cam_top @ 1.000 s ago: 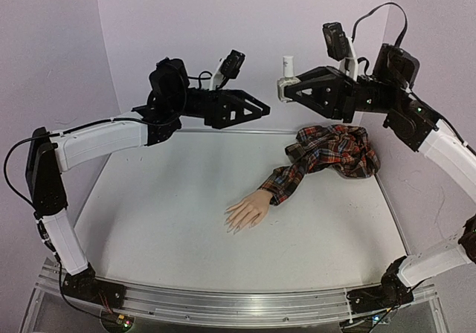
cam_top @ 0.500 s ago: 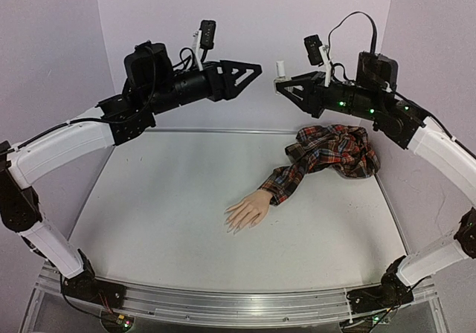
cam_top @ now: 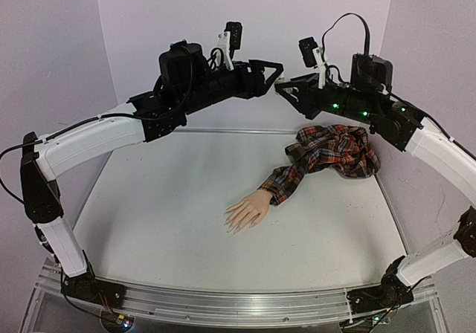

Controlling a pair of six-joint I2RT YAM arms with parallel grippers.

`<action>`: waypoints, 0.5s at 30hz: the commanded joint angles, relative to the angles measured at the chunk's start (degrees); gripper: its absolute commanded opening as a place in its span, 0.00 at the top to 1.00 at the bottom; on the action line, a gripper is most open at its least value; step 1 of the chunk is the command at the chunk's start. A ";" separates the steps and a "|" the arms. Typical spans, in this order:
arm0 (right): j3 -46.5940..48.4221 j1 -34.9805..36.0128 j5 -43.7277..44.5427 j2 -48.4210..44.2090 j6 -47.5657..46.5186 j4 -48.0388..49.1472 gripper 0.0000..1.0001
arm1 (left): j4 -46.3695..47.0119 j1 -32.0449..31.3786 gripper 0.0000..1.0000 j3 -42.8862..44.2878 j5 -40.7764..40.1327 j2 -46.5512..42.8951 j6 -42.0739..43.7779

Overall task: Paint the nails
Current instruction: Screw the nail polish bottle cap onto the nail polish bottle.

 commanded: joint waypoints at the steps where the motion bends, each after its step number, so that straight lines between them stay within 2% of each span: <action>1: 2.95 0.83 2.27 0.30 -1.71 -0.02 1.00 | -0.68 0.05 0.34 5.95 0.08 1.25 -0.34; 15: 4.39 1.57 3.52 0.83 -2.64 -1.55 1.00 | -4.81 -0.15 0.52 9.09 3.66 3.36 -1.05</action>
